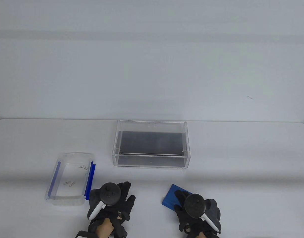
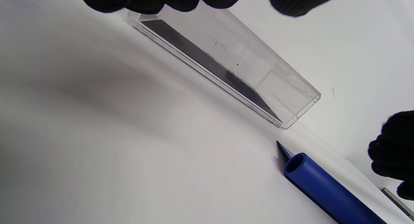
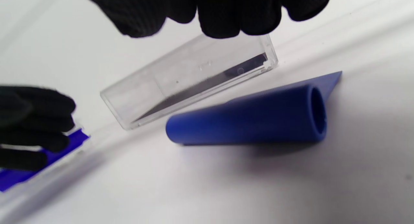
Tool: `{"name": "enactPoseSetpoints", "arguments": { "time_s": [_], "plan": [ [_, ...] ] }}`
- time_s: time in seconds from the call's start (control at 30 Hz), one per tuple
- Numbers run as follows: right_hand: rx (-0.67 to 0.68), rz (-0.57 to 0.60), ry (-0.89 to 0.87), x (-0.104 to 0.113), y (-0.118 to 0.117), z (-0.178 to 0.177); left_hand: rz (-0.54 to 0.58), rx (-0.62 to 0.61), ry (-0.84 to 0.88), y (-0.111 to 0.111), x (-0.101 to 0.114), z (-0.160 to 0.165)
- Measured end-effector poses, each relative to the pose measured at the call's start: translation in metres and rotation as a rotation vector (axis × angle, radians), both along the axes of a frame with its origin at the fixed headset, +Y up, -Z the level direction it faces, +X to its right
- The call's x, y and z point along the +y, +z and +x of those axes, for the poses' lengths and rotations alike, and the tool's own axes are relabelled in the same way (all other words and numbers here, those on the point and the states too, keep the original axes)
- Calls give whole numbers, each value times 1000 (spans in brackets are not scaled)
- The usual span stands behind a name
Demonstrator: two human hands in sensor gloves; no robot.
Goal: Scrape paper clips from drawer organizer into plastic box
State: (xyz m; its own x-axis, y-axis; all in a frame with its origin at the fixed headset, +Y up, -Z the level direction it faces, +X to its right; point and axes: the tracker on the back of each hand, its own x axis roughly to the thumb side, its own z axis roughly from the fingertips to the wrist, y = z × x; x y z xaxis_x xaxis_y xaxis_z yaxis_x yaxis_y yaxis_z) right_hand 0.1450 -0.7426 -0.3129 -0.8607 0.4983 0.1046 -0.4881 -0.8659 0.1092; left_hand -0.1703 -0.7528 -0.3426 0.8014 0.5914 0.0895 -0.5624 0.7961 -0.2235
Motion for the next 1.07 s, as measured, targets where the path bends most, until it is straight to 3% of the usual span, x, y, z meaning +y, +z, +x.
{"name": "enactPoseSetpoints", "arguments": {
  "time_s": [0.43, 0.67, 1.07],
  "plan": [
    [-140, 19, -277, 6, -1, 51, -6, -5, -2, 0, 0, 1],
    [-193, -37, -247, -7, -5, 64, -16, -4, -20, 1, 1, 1],
    [-178, -60, -219, -10, -7, 60, -38, 11, -23, 1, 1, -2]
  ]
}}
